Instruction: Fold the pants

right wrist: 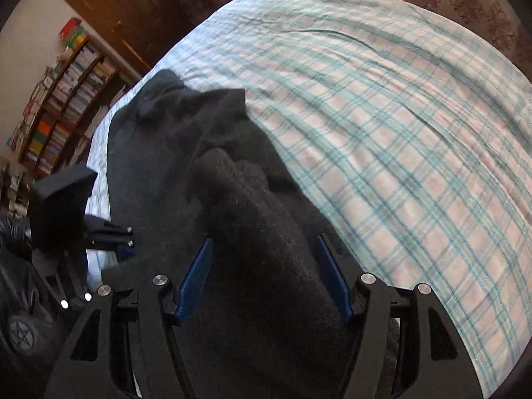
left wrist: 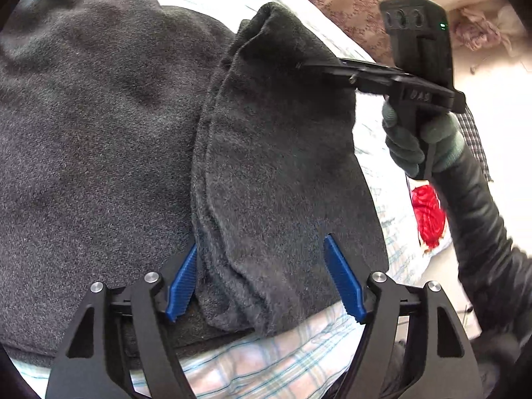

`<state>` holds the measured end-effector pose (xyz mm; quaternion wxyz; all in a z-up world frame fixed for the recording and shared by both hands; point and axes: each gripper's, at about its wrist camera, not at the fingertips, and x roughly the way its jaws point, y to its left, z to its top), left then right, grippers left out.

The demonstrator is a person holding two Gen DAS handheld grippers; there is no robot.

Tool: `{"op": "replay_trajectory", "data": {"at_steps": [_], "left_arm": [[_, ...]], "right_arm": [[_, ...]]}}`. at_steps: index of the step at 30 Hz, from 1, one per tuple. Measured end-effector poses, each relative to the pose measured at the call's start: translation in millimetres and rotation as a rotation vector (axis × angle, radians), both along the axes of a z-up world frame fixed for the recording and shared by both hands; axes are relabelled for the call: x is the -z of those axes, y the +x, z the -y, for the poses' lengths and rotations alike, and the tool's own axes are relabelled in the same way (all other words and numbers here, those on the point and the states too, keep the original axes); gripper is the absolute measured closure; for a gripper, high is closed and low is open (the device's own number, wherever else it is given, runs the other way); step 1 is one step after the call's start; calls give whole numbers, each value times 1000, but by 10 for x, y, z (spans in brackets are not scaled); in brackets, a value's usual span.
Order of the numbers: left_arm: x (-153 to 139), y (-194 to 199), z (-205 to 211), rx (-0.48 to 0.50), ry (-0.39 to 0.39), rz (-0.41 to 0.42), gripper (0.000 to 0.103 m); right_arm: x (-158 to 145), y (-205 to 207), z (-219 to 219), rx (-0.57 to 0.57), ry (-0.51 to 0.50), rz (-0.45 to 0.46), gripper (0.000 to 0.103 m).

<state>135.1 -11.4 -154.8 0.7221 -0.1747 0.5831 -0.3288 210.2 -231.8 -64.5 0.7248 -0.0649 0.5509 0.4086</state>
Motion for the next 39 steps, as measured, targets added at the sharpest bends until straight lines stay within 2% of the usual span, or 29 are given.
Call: {"op": "replay_trajectory", "data": {"at_steps": [5,9,12,15,19,23,27,31,33,34,35,39], "left_arm": [[-53,-104,73,36,37,48,30],[-43,-106,109,31,41,40,31],[-22,-139,104,32,48,41,31],[-27,-121,86,32,59,44,32],[-44,-116,120,34,75,53,33],[-43,-126,145,32,78,52,33],[-36,-134,160,32,84,58,33],[-23,-139,141,25,80,60,33],[-15,-136,117,6,99,61,47],[-4,-131,83,-9,98,53,56],[8,-126,43,-24,84,42,65],[-19,-133,-36,-39,43,31,76]], "right_arm": [[49,188,-56,-22,-13,-19,39],[113,225,-248,-84,-6,-39,39],[67,81,-330,-155,-45,17,42],[-52,10,-254,-162,-27,37,48],[-216,-147,-199,-199,-31,92,48],[-221,-252,-233,-260,-39,96,48],[-90,-97,-287,-237,-46,77,47],[19,98,-373,-184,2,26,48],[47,120,-431,-156,-33,46,61],[49,124,-443,-143,-48,55,70],[37,120,-433,-134,-41,53,75],[-163,12,-416,-100,-21,98,81]]}}
